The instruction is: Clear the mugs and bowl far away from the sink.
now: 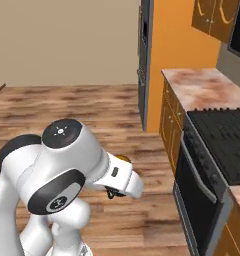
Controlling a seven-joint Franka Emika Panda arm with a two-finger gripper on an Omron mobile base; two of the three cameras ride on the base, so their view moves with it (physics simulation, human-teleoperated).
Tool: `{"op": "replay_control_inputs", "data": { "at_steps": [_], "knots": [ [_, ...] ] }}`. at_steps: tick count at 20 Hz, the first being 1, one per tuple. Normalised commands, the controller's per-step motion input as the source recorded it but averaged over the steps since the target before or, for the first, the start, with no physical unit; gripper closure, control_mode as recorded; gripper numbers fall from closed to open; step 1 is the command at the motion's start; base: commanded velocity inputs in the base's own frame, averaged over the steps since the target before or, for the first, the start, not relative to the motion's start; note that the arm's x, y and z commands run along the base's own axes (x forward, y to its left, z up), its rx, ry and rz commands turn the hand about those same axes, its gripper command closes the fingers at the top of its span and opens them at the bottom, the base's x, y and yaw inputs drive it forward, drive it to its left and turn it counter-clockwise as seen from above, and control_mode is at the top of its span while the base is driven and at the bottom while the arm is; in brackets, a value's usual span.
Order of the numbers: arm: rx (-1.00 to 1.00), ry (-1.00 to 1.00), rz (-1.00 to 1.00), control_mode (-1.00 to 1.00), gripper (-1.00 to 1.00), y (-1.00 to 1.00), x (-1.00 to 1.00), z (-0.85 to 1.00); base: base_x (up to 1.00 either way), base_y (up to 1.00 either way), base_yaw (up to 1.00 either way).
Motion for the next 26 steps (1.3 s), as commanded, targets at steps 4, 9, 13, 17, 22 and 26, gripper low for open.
{"op": "replay_control_inputs", "data": {
  "at_steps": [4, 9, 13, 17, 22, 26],
  "knots": [
    [0.0, 0.0, 0.0, 1.0, 1.0, 0.0, 0.0, 0.0, -0.44, 0.38, 0.94],
    [0.0, 0.0, 0.0, 1.0, 1.0, 0.0, 0.0, 0.0, -0.38, 0.41, 0.91],
    [0.0, 0.0, 0.0, 1.0, 1.0, 0.0, 0.0, 0.0, -0.22, 0.33, 0.87],
    [0.0, 0.0, 0.0, 1.0, 1.0, 0.0, 0.0, 0.0, -0.08, 0.44, 0.83],
    [0.0, 0.0, 0.0, 1.0, 1.0, 0.0, 0.0, 0.0, 0.0, 0.47, 0.84],
    [0.0, 0.0, 0.0, 1.0, 1.0, 0.0, 0.0, 0.0, 0.06, 0.61, 0.72]
  ]
}}
